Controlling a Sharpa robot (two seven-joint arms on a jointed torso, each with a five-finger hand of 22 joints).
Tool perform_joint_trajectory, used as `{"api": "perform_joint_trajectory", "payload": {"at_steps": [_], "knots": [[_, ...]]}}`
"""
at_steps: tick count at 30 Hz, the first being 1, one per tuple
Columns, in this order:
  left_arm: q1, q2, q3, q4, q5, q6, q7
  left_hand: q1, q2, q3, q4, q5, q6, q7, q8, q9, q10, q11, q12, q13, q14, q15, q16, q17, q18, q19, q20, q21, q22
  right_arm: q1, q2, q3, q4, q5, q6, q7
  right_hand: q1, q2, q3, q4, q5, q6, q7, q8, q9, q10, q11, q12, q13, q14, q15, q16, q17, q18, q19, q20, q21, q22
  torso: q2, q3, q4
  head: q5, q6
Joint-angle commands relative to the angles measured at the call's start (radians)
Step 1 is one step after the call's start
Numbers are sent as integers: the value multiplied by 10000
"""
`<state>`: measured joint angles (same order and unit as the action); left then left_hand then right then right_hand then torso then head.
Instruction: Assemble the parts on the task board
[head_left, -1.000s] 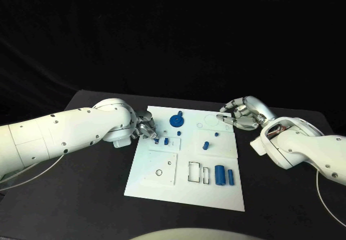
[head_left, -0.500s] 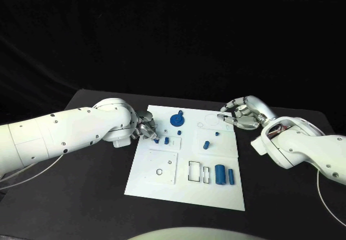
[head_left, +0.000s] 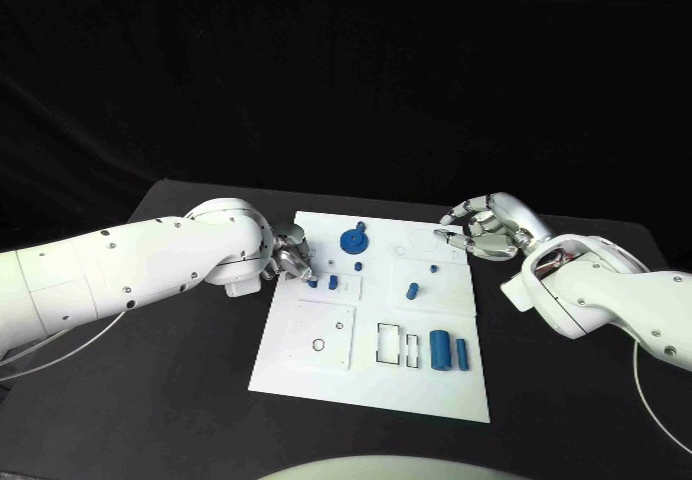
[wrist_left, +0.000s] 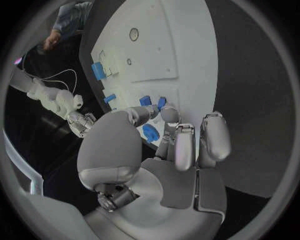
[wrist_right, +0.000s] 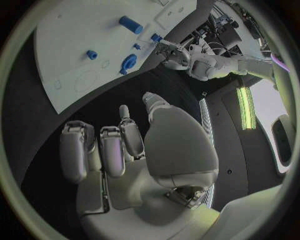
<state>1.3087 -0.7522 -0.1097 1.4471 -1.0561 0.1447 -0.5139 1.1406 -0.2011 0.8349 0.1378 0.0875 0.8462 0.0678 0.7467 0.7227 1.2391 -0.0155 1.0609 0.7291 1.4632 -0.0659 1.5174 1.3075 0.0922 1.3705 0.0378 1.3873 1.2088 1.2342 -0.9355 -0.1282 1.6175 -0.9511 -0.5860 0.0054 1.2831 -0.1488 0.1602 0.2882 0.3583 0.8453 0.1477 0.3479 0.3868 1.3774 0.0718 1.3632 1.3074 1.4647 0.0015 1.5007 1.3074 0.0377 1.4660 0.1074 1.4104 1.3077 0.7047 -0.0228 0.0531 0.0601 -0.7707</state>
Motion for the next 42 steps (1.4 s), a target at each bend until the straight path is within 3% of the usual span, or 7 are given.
{"api": "perform_joint_trajectory", "payload": {"at_steps": [1,21,32,42], "knots": [[-16,36,-6,-1,-90,235,6,18,67,1520,-1457,69,47,-52,52,92,51,0,35,-9,814,-72,45,1565,-132,56,8,59,9,-10,1,0,6,-89,94,57,-121,-14,-52,13,30,-68,10,68,10,-18,-55,-5,384,652,-85,-32,798,63,84,-87,-62,1493,-3,4,-5,16,-12],[-19,167,-8,2,-39,458,-6,-161,-43,1527,-1447,209,95,-68,122,37,213,-9,217,232,830,-79,81,1631,-142,71,-4,90,60,-16,8,0,4,-77,91,68,-133,-8,-57,13,40,-72,10,80,9,-21,-55,-8,379,652,-86,-33,797,63,85,-88,-64,1494,0,16,-12,14,7],[-18,251,-9,-94,-45,376,-25,-965,-249,774,-624,-41,223,-290,223,-242,305,-160,325,316,831,-204,99,1651,-162,115,-103,126,166,-17,0,0,15,-74,86,66,-154,0,-65,17,42,-78,9,90,9,-26,-56,-13,371,652,-87,-35,795,66,81,-89,-74,1488,6,15,-9,12,41],[-18,293,-10,-190,-102,400,-61,-1135,-326,596,-426,-65,297,-310,226,-341,337,-179,392,397,842,-223,122,1696,-181,167,-125,166,251,-17,-16,0,26,-69,80,69,-162,1,-69,19,42,-80,10,93,8,-33,-55,-20,363,651,-87,-38,789,65,82,-89,-73,1489,5,7,-8,-6,50]]}}
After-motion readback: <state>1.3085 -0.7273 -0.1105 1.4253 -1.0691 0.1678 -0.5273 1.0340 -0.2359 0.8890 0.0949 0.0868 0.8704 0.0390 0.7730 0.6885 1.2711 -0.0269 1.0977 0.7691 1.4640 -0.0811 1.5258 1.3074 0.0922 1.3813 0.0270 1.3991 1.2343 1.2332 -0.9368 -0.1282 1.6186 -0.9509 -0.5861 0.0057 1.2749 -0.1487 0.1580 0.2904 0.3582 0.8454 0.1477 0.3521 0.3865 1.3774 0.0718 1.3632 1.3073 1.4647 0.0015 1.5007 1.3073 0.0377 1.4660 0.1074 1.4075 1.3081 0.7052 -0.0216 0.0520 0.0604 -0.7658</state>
